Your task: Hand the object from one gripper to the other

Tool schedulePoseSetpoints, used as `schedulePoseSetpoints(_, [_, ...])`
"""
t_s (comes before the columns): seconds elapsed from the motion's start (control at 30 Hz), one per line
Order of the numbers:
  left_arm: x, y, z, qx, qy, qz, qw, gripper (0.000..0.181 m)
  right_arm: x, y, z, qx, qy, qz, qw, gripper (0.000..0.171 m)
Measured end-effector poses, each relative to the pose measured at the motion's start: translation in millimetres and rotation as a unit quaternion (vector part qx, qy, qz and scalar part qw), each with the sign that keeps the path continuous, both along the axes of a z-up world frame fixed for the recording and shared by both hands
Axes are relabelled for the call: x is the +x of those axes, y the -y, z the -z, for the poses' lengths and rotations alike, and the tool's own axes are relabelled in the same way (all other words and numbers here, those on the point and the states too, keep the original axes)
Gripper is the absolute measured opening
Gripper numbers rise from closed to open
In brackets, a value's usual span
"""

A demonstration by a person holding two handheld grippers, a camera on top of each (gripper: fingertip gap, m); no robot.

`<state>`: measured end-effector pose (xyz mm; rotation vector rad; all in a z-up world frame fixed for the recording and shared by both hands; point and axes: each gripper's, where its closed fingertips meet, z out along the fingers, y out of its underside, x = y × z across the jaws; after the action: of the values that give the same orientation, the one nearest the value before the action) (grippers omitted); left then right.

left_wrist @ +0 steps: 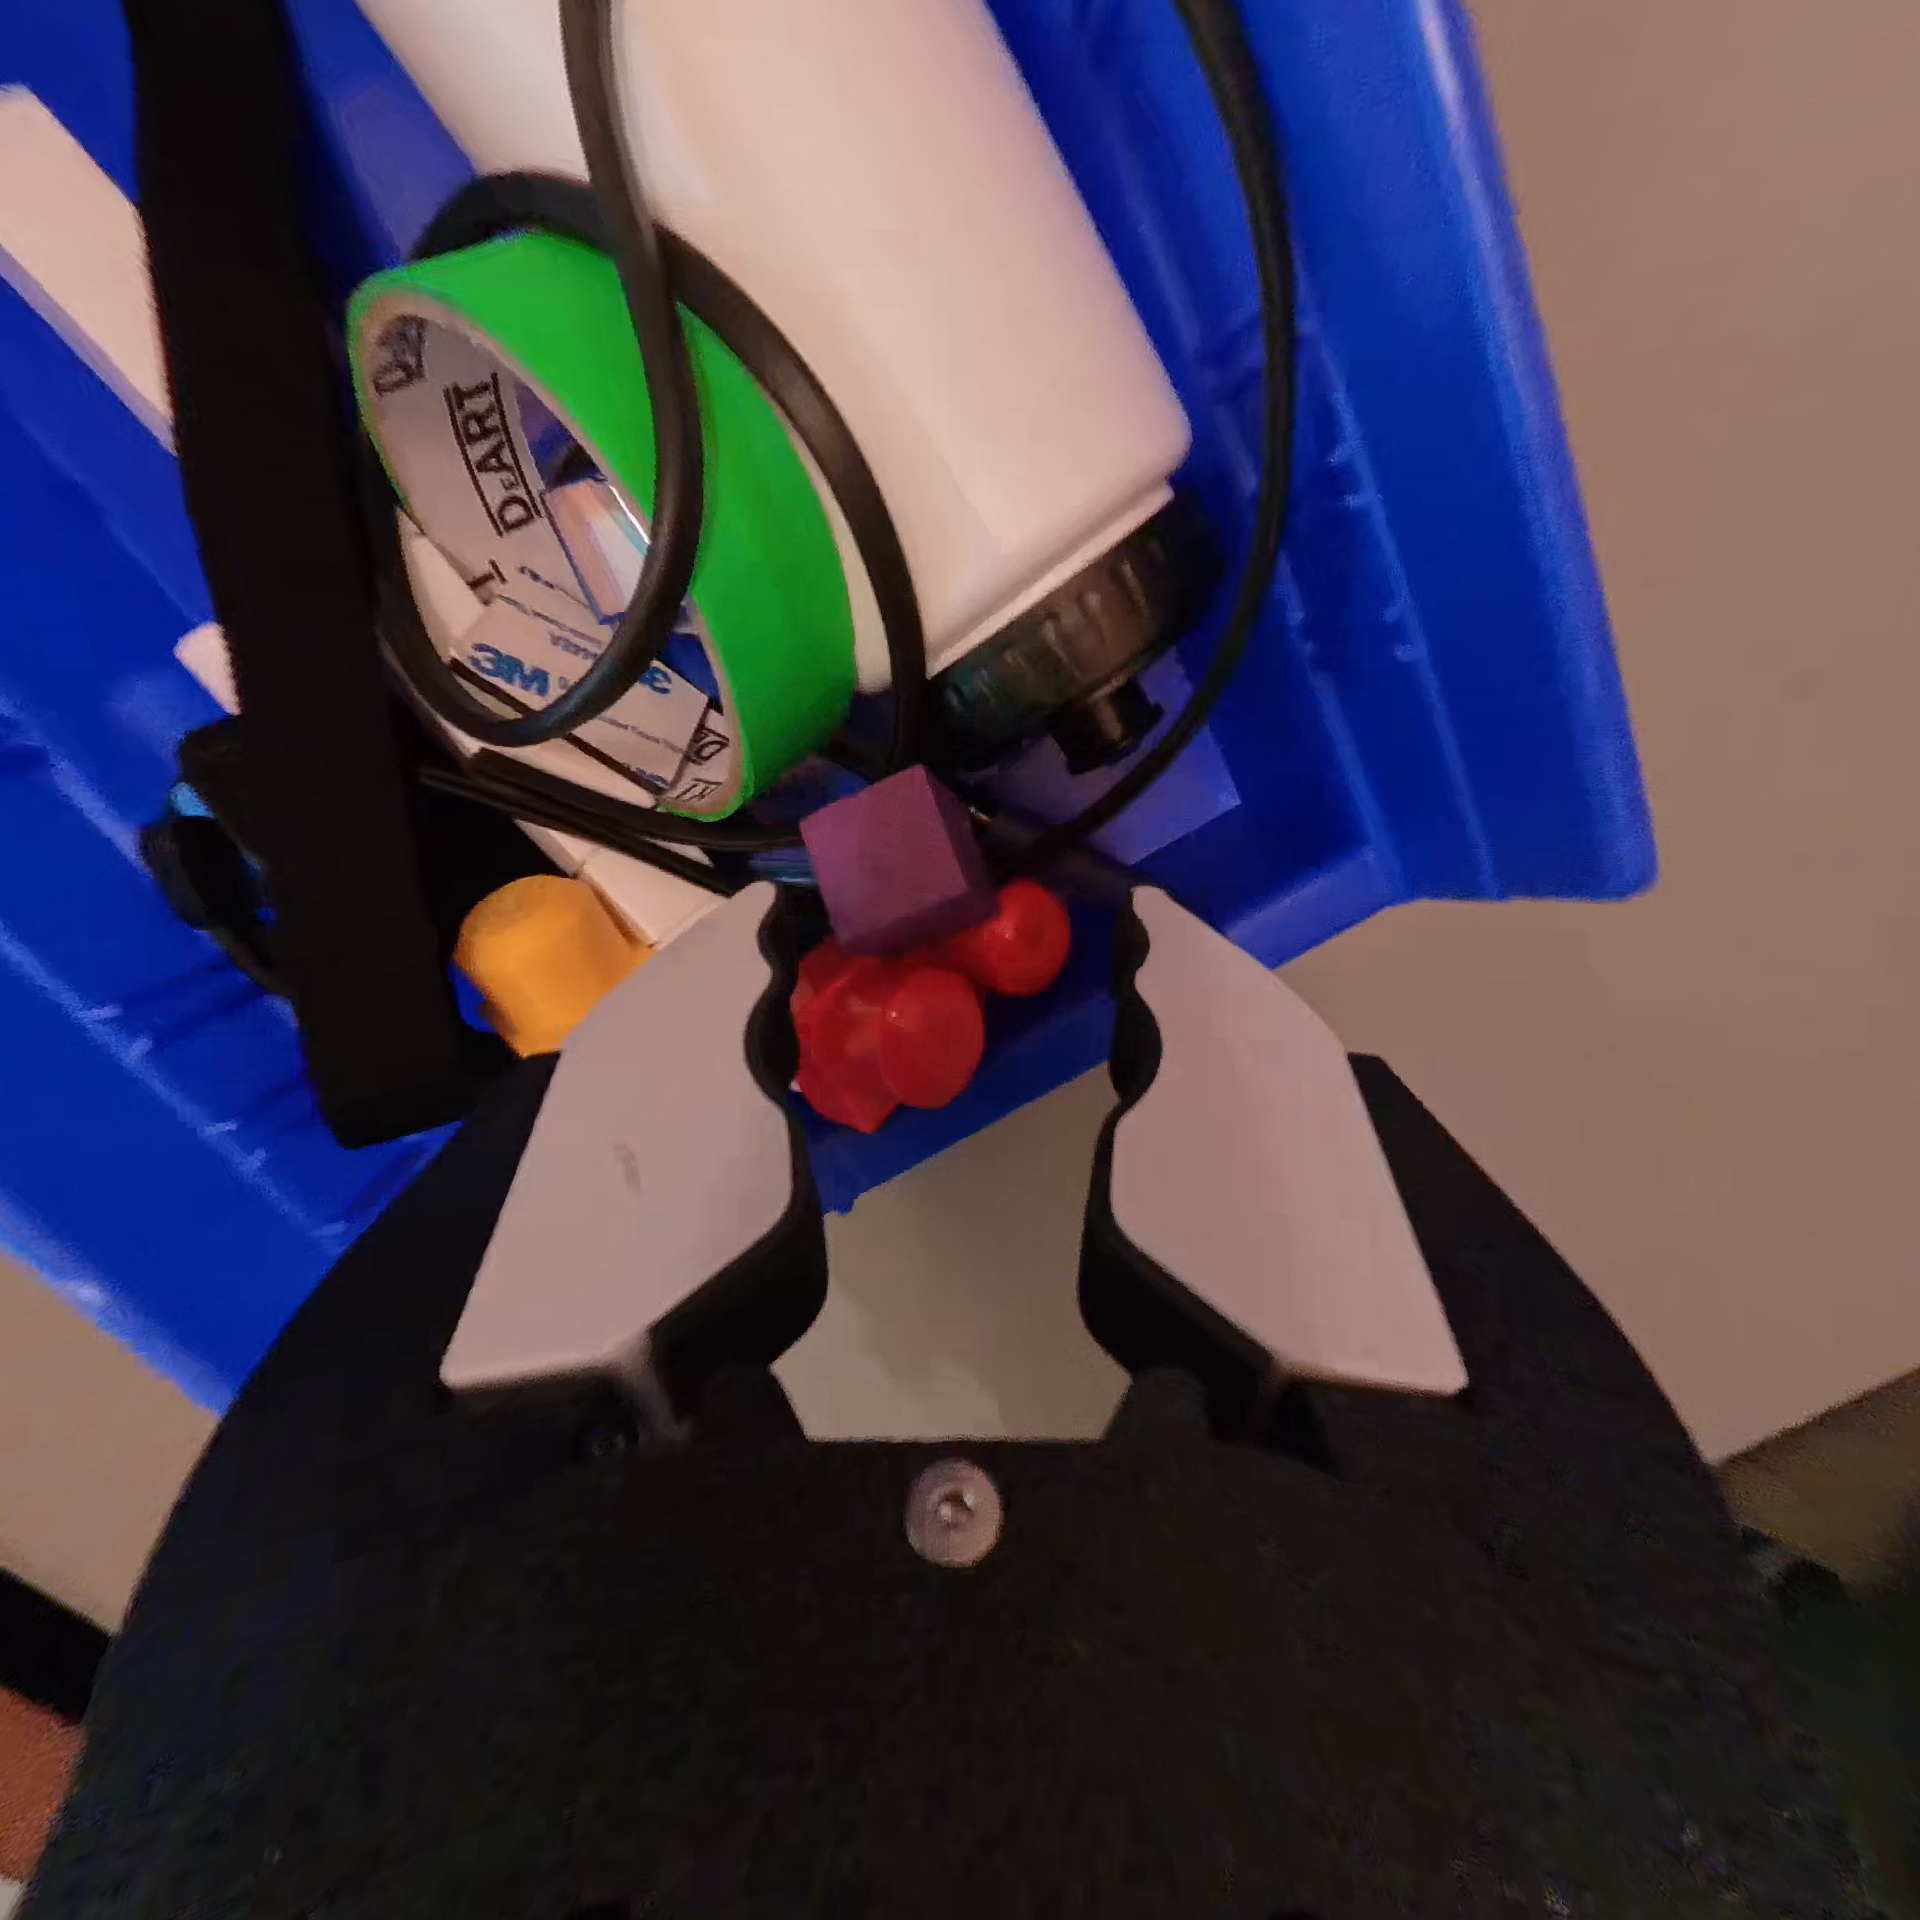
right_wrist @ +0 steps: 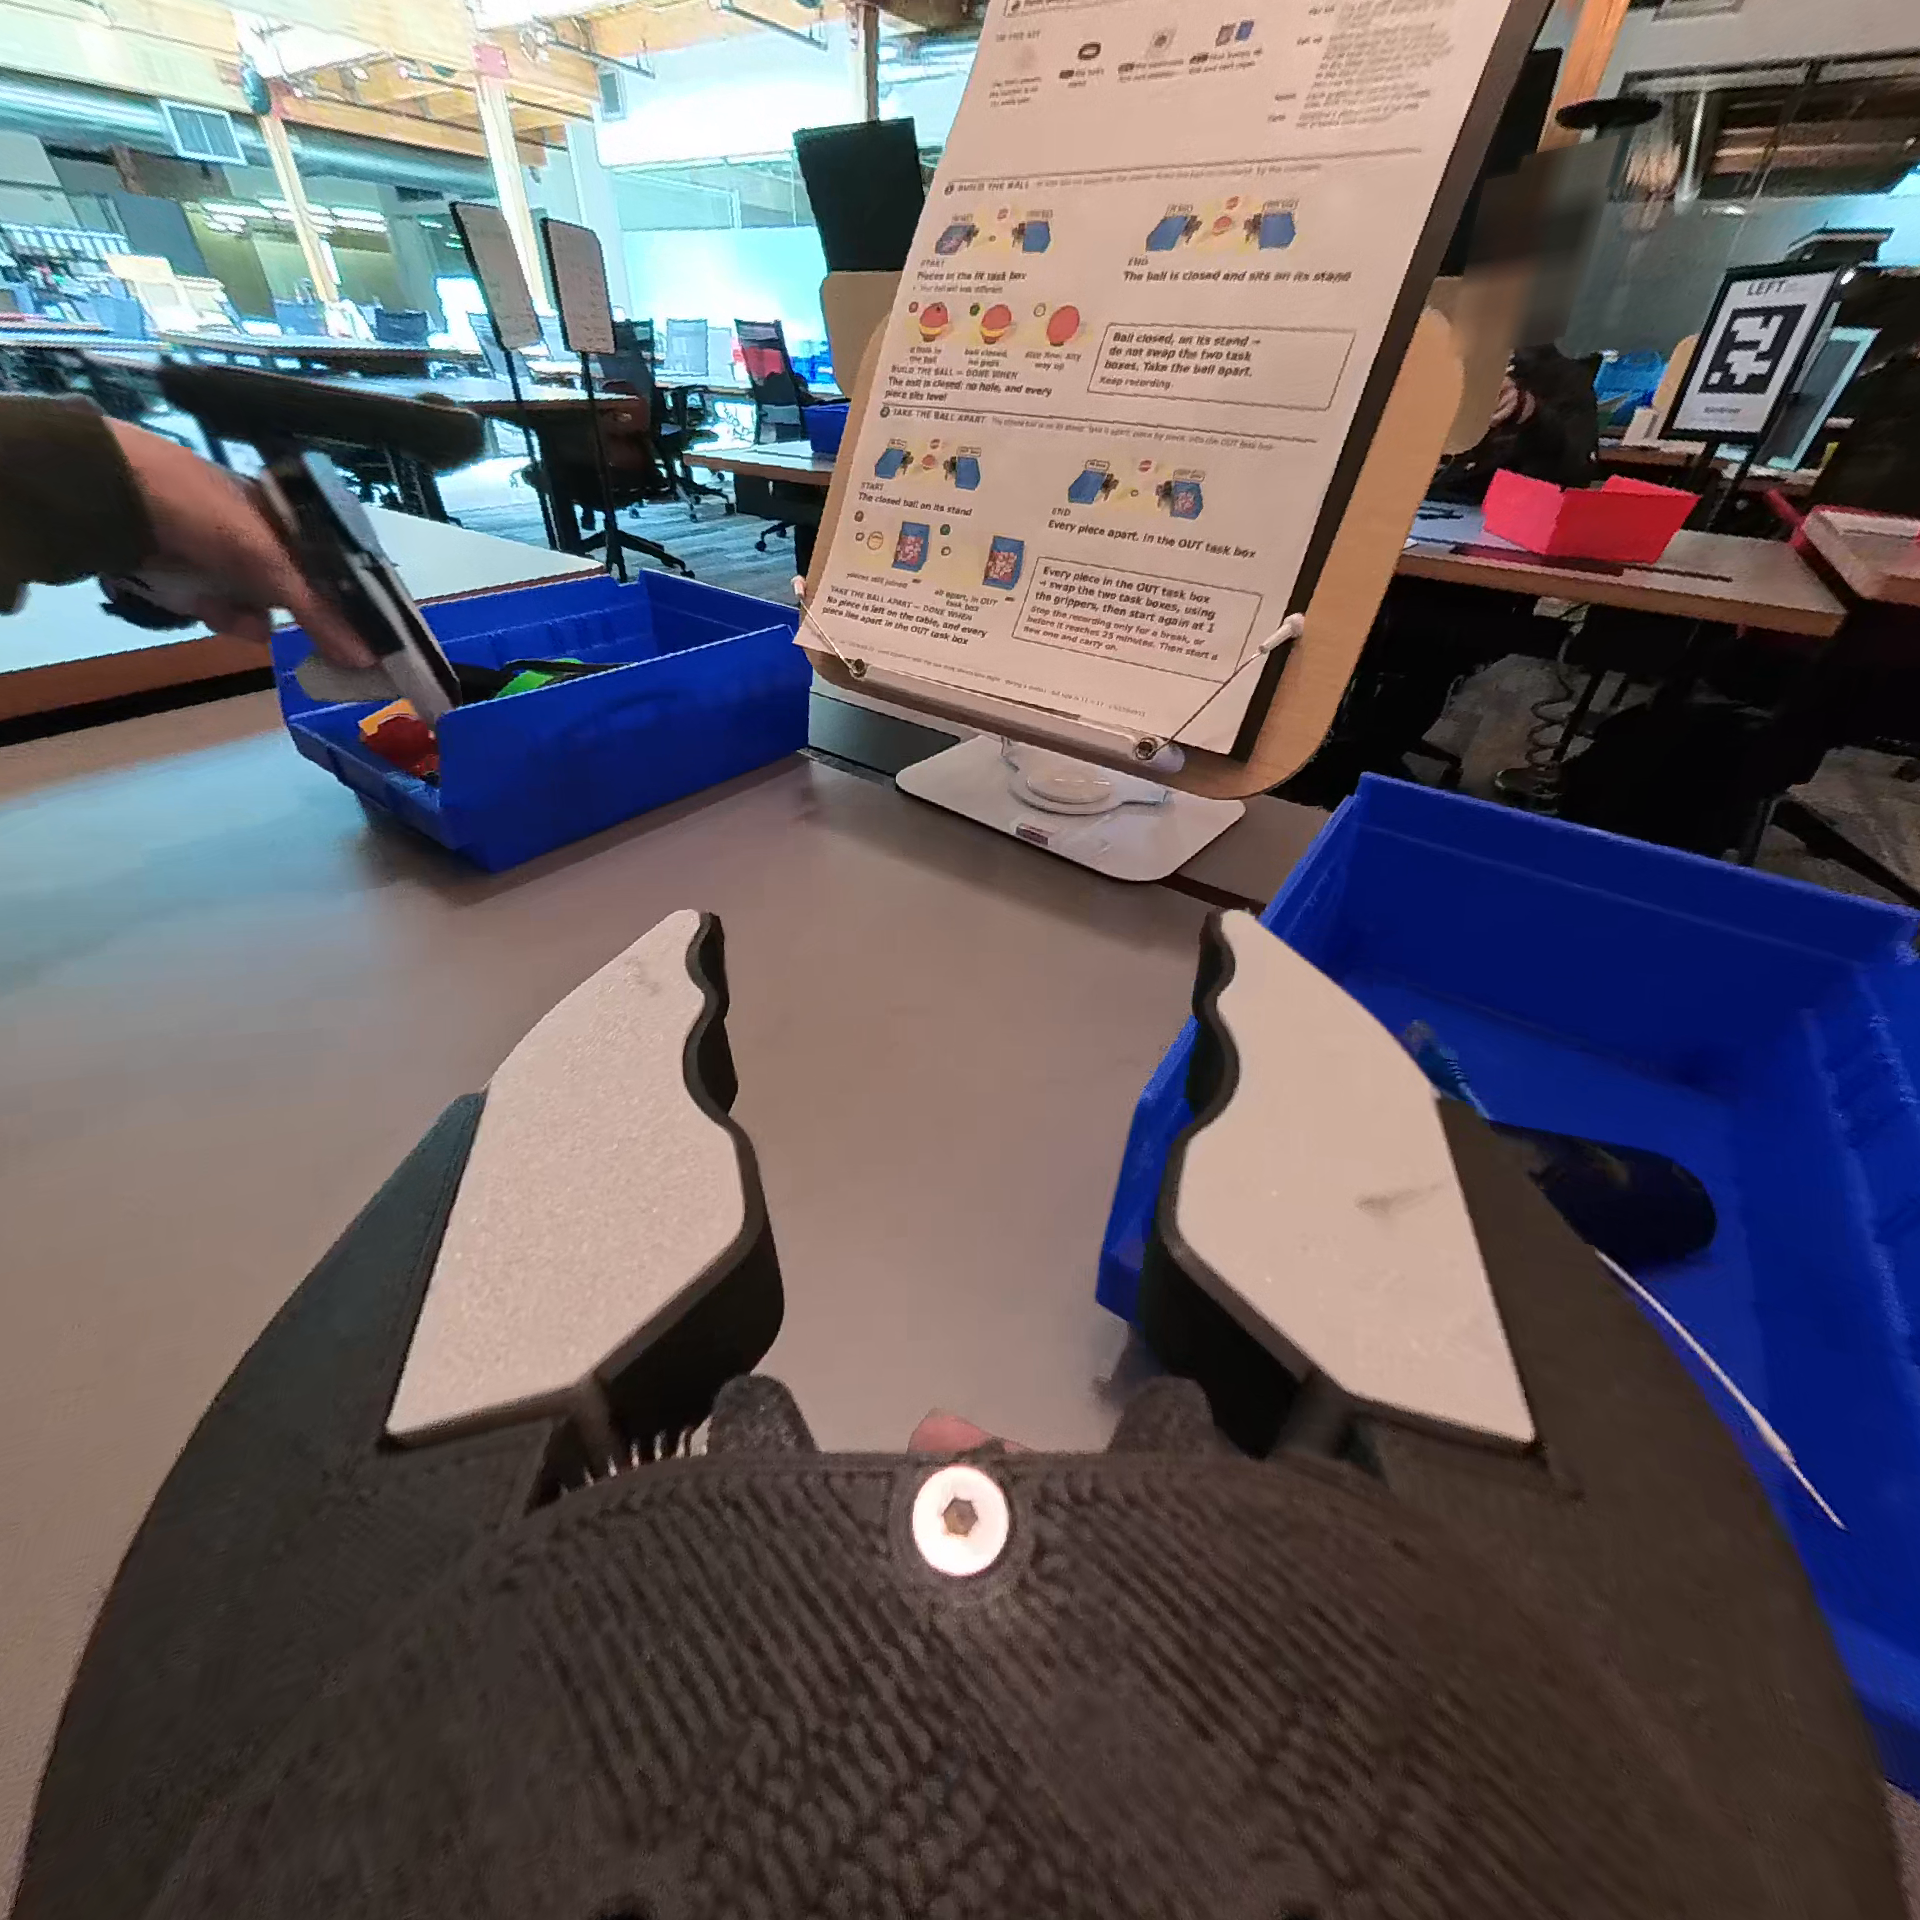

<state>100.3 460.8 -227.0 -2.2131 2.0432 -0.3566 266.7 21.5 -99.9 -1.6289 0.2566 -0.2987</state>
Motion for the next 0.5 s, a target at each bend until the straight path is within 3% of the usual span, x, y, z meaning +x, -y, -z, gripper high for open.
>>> schedulePoseSetpoints(0.13, [-3, -8, 15, -0.017, -0.059, -0.033, 0.998, 0.039, -4, -6, 5, -0.013, 0.006, -0.012, 1.0, 0.086])
schedulePoseSetpoints(0.27, [6, -8, 7, -0.039, -0.022, -0.033, 0.998, 0.031, -6, -11, 14, -0.029, 0.002, -0.017, 0.999, 0.086])
schedulePoseSetpoints(0.4, [18, -9, -45, -0.01, 0.097, -0.013, 0.995, 0.03, -8, -15, 17, -0.037, 0.008, -0.024, 0.999, 0.085])
schedulePoseSetpoints(0.5, [35, 42, -107, -0.055, 0.272, 0.072, 0.958, 0.03, -14, -28, 15, 0.003, -0.041, -0.037, 0.998, 0.085])
